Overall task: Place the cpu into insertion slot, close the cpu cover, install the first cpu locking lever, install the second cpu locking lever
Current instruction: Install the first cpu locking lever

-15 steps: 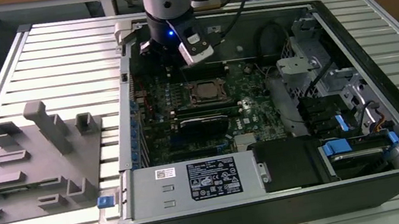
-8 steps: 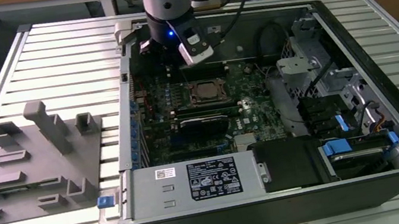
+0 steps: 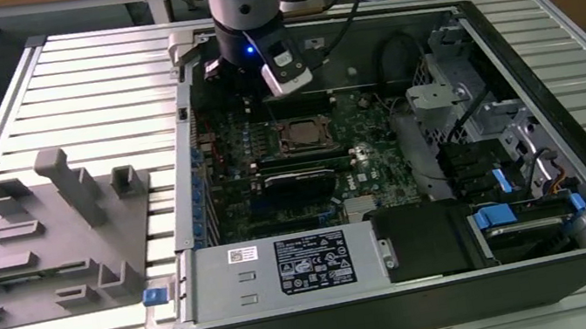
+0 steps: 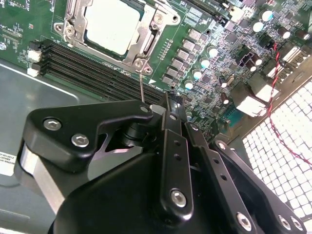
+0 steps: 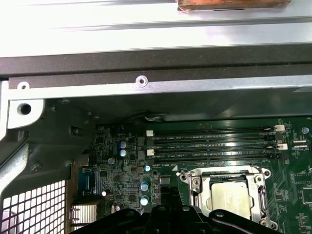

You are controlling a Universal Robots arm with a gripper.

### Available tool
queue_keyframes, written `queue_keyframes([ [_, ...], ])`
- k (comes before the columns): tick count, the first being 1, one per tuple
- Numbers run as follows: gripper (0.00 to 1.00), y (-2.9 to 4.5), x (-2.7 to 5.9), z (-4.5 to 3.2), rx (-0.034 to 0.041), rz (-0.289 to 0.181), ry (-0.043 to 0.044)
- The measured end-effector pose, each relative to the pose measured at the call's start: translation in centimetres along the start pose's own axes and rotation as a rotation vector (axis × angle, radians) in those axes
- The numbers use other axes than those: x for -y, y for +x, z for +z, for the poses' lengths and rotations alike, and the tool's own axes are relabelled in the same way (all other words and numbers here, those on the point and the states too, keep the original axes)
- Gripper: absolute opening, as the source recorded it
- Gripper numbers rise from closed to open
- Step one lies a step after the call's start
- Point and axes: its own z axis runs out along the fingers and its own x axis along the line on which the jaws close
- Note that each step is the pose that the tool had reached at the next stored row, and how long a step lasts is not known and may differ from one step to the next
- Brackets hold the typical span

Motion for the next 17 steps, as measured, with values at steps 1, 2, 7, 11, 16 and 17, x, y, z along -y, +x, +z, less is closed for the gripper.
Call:
queue_keyframes([
  [1,0.1,0.02,0.0,0.01,0.0,0.0,0.0],
  [2,0.1,0.03,0.01,0.02,0.0,0.0,0.0001],
  [7,0.1,0.04,0.01,0.02,0.0,0.0,0.0001],
  [11,0.1,0.22,0.0,0.07,0.0001,0.0,-0.0001],
  [16,0.1,0.52,-0.06,0.1,0.0001,0.0,-0.006],
  [17,0.1,0.55,-0.06,0.1,0.0007,0.0,-0.0186],
])
